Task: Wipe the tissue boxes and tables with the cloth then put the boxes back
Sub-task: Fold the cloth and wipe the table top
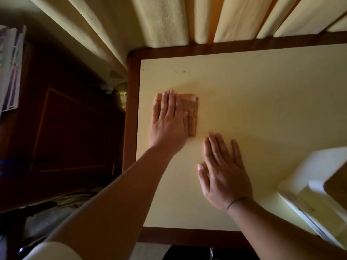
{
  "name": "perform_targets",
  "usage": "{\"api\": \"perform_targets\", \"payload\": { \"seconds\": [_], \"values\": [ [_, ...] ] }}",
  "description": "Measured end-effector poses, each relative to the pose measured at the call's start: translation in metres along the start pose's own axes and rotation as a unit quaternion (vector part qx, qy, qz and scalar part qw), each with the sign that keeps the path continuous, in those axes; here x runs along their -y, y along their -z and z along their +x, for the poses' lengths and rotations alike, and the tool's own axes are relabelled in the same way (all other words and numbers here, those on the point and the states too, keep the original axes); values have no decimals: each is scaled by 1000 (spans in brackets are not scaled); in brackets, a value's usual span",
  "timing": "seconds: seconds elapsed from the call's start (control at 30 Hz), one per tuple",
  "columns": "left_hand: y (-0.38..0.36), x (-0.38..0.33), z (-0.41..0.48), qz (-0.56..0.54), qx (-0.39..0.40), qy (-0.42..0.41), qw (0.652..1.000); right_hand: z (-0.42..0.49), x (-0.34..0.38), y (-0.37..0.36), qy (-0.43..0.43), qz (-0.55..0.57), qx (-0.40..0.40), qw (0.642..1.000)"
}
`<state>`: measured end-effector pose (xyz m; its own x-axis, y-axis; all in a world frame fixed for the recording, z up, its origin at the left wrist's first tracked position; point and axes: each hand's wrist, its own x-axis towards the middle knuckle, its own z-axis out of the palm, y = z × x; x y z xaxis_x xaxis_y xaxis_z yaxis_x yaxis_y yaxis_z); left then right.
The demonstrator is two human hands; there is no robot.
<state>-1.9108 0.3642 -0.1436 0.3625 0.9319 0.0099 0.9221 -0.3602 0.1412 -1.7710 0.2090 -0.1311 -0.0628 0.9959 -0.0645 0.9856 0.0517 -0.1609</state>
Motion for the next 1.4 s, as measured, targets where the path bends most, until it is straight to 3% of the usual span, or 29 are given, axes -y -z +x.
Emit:
{"api": "perform_targets", "payload": {
  "seconds": [0.13, 0.43, 0.8, 1.03, 1.23, 1.4],
  "values": [
    [4, -10, 30, -22, 26, 34, 999, 0, 1, 1, -3, -6, 9, 1000],
    [5, -13, -67, -10, 8, -87, 996, 0, 0, -1, 6, -3, -2, 1000],
    [1, -7, 4, -8, 16, -26, 999, -3, 3, 3, -8, 4, 5, 1000],
    [6, -2, 9, -6, 33, -22, 999, 50, 5, 16, -51, 66, -66, 994],
    [7, 2, 26, -8, 25, 15, 1000, 135, -25, 15, -44, 27, -27, 998],
    [9, 5, 45, -11, 26, 20, 999, 148, -30, 12, -35, 9, 3, 999]
  ]
}}
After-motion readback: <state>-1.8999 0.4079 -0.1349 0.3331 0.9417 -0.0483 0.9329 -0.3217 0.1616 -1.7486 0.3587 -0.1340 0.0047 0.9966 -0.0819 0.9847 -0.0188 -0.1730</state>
